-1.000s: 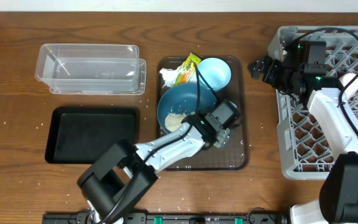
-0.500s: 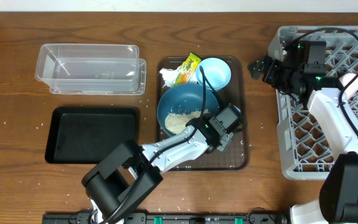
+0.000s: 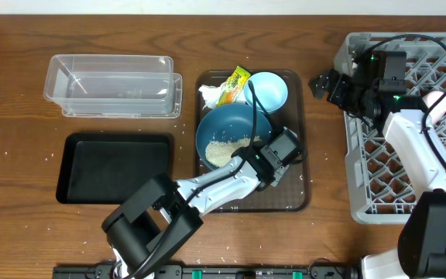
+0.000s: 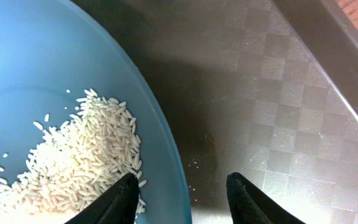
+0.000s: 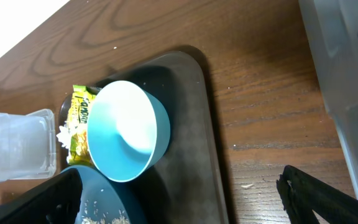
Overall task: Sort waste into correct bins and load items into the dishwasher rack
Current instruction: 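Grasp the blue plate rim with the left gripper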
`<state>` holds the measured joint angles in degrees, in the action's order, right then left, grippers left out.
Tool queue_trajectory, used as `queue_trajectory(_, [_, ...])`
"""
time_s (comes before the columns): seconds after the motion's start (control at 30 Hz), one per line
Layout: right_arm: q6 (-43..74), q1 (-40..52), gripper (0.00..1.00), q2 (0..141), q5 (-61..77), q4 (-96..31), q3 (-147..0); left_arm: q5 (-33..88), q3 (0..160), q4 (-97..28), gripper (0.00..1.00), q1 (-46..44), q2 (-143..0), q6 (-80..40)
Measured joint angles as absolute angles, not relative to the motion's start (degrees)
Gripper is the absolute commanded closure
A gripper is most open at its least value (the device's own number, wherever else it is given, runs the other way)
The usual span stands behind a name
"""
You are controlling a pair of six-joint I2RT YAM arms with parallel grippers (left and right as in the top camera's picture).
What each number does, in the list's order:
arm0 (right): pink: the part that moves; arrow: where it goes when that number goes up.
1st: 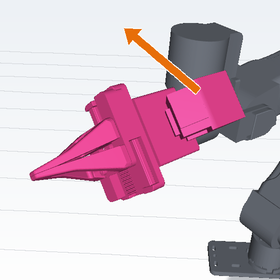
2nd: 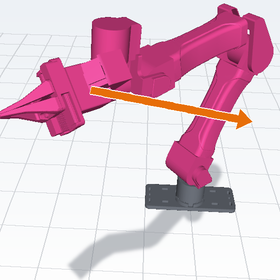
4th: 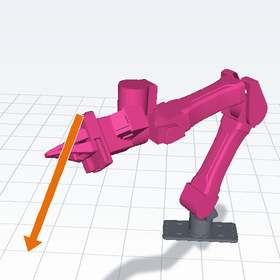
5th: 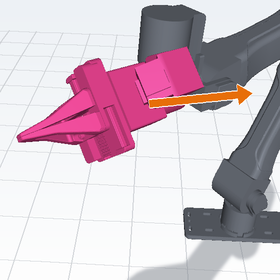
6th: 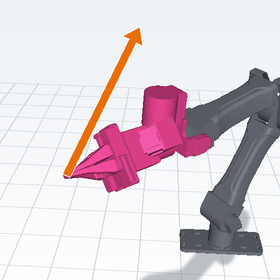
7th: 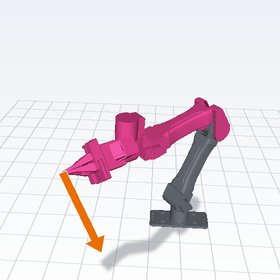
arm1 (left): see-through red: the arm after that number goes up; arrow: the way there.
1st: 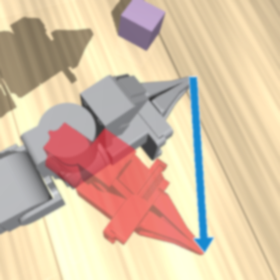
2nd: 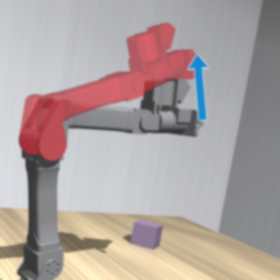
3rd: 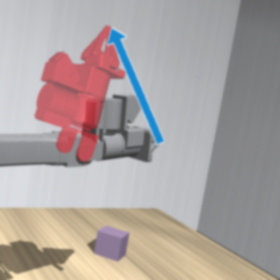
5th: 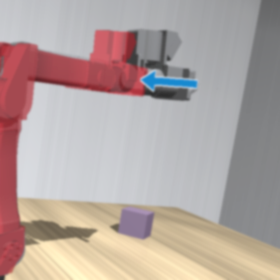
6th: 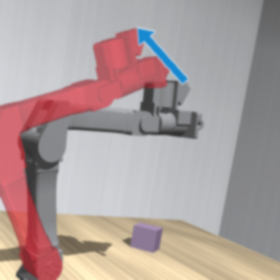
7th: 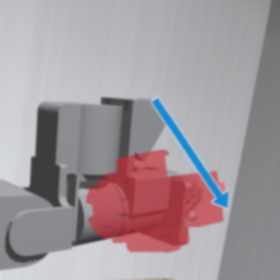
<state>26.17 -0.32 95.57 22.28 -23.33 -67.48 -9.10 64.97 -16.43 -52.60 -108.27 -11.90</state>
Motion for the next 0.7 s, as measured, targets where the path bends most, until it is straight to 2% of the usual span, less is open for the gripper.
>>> queue_trajectory(0.13, [26.2,-0.3,0.01,95.6,22.3,-23.3,-67.5,-9.3,65.0,-16.5,0.60,-52.6,-108.3,-12.0])
queue_trajectory(0.2, [26.2,-0.3,0.01,95.6,22.3,-23.3,-67.5,-9.4,65.0,-16.5,0.68,-52.6,-108.3,-12.1])
queue_trajectory(0.33, [26.2,-0.3,0.01,95.6,22.3,-23.3,-67.5,-9.4,65.0,-16.5,0.70,-52.6,-108.3,-12.0])
queue_trajectory(0.47, [26.2,-0.3,0.01,95.6,22.3,-23.3,-67.5,-9.4,65.0,-16.6,0.80,-52.6,-108.3,-12.0])
queue_trajectory(0.53, [26.2,-0.3,0.01,95.6,22.3,-23.3,-67.5,-9.4,65.0,-16.7,0.81,-52.6,-108.3,-12.0])
queue_trajectory(0.67, [26.2,-0.3,0.01,95.6,22.3,-23.3,-67.5,-9.5,65.0,-16.7,0.94,-52.6,-108.3,-12.1])
queue_trajectory(0.7, [26.2,-0.3,0.01,95.6,22.3,-23.3,-67.5,-9.5,65.0,-16.7,0.94,-52.6,-108.3,-12.1])
